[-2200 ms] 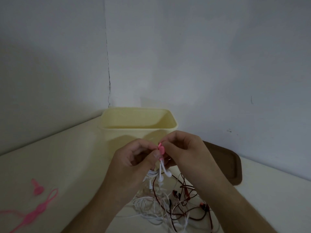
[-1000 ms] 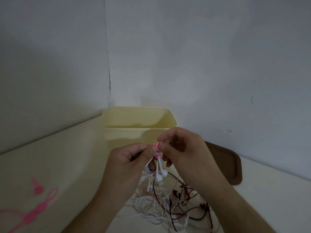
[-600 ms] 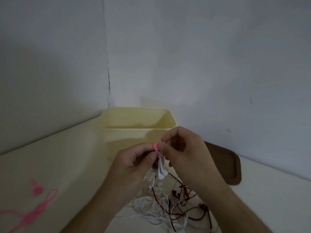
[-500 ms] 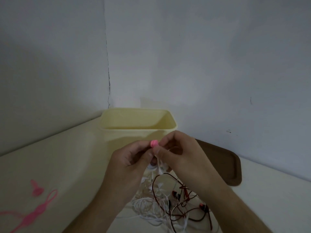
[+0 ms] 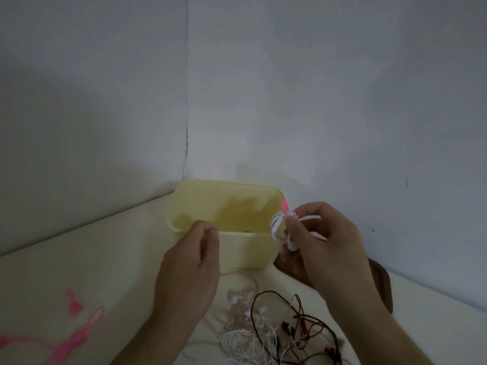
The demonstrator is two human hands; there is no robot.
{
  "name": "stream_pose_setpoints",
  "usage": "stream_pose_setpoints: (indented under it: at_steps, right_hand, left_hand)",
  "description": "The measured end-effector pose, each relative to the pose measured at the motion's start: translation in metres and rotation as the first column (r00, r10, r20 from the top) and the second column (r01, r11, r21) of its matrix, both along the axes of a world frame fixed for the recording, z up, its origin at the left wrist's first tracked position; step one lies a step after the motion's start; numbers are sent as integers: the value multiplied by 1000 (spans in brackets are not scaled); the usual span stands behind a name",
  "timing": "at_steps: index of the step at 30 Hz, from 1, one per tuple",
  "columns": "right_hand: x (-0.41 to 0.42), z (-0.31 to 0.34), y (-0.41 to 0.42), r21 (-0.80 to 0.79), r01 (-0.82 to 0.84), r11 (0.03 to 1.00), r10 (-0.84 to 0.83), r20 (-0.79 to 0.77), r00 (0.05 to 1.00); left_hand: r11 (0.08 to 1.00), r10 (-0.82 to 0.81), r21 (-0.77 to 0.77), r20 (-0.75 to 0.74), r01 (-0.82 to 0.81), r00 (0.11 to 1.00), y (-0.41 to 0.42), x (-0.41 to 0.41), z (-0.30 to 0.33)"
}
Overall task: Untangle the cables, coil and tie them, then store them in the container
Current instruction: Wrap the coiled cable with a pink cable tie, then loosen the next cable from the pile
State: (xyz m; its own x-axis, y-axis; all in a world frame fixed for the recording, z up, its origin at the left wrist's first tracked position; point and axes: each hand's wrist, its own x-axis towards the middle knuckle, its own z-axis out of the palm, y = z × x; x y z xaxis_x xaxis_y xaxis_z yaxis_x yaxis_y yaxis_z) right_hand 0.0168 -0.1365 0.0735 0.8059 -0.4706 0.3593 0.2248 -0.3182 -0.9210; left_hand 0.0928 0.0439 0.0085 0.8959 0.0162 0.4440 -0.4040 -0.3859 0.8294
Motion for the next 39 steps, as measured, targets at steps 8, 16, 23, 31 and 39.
stream_pose_setpoints:
  at_steps: [8,16,23,31,39]
  right_hand:
    - [77,20,39,-398,-105,911,50,-145,988]
    - [97,13,51,-521,-301,799,143,-321,936]
    - [29,18,15,-392,-13,920,-12,-61,998]
    - [-25,-4,-34,-481,-182,858,-89,-489,868]
    - [-39,-13,-44,-556,-602,573,-96,-775,625]
  left_hand:
    - [997,0,-74,-9,-1,1000,-4,-3,-5]
    - [990,-52,-130,-7,51,999,-4,0,-6]
    - [973,-142,-191,-52,129,989,-3,7,-10]
    - [974,-204,-93,24,206,979,-13,-6,-12]
    - [823,-538,173,-67,541,840,-18,-23,-22]
